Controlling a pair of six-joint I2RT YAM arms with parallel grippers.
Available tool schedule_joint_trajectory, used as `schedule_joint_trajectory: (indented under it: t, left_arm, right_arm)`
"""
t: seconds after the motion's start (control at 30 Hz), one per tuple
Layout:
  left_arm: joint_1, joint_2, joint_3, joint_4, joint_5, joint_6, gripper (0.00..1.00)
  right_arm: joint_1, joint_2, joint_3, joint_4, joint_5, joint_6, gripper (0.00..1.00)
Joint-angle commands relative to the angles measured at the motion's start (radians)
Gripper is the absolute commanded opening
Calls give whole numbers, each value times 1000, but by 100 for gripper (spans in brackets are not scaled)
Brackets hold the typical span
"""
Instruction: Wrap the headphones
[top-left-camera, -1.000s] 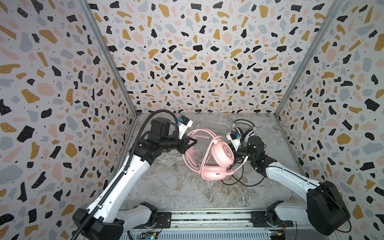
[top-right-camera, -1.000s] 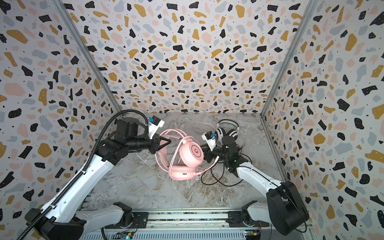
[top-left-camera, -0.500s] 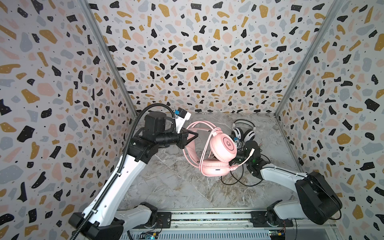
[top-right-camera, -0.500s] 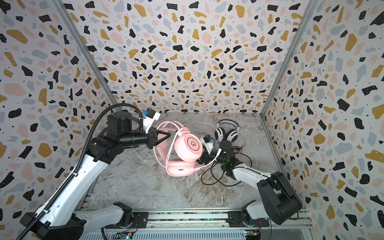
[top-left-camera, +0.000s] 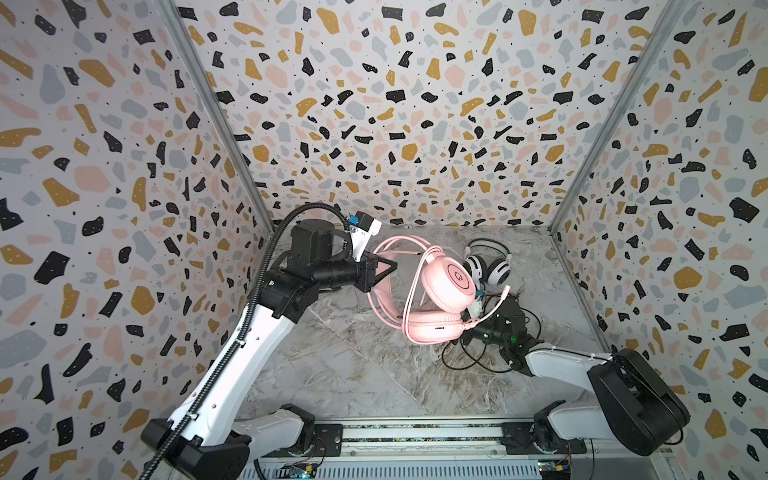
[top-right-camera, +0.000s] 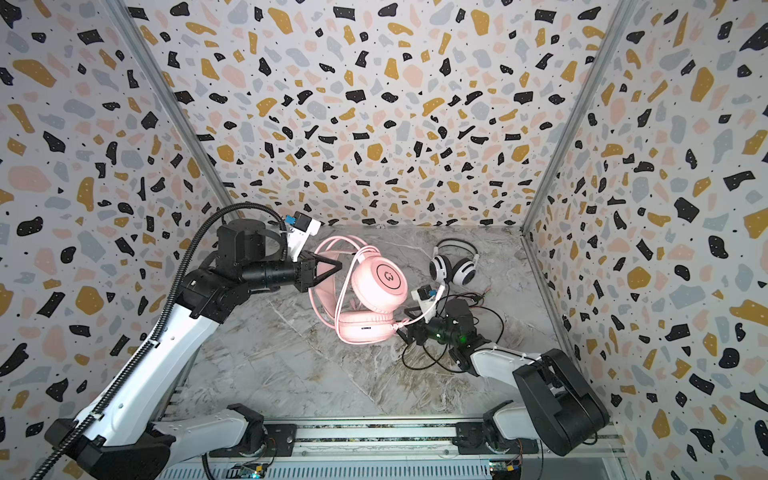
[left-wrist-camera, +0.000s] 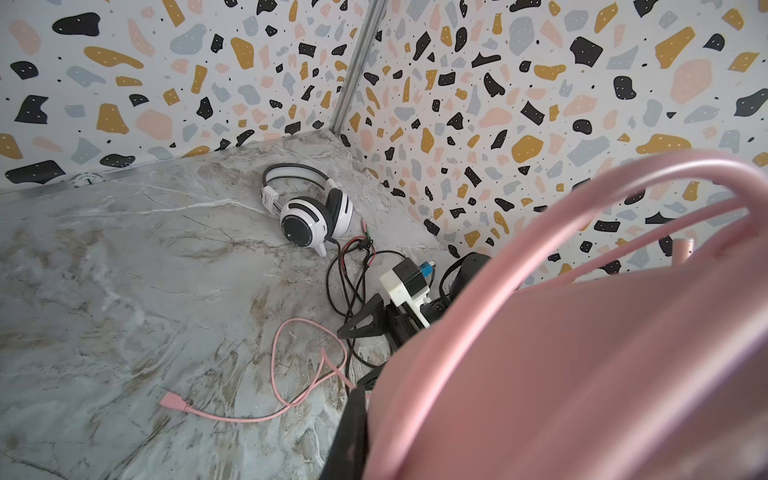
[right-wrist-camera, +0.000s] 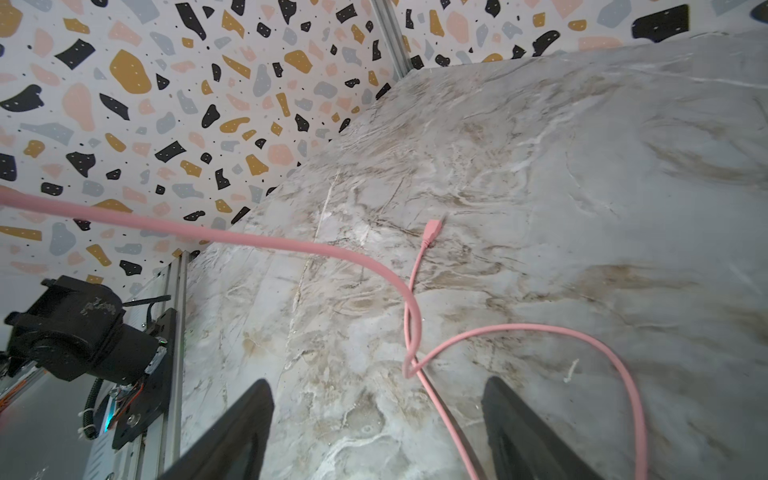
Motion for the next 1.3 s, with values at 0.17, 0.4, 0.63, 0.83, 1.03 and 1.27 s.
schedule_joint_trajectory:
  t: [0.17, 0.4, 0.63, 0.83, 1.03, 1.27]
  left_arm:
    - [5, -17, 30, 154, 76, -118, 0]
    - [6, -26, 26, 188, 83, -150, 0]
    - [26, -17, 30, 200, 43, -165, 0]
    - [67, -29, -4, 246, -127, -219, 0]
    - [142, -26, -44, 335, -315, -328, 0]
    - [214, -14, -101, 415, -514, -449, 0]
  right_arm:
    - [17, 324, 171, 253, -18, 108, 81]
    - [104, 537, 317, 509, -55, 268, 73]
    - [108, 638, 300, 772, -66, 407, 13]
    - [109, 549, 181, 692, -50, 342, 3]
    - [167, 371, 80, 442, 38, 262, 1]
    - [389, 128, 43, -4, 277, 109, 0]
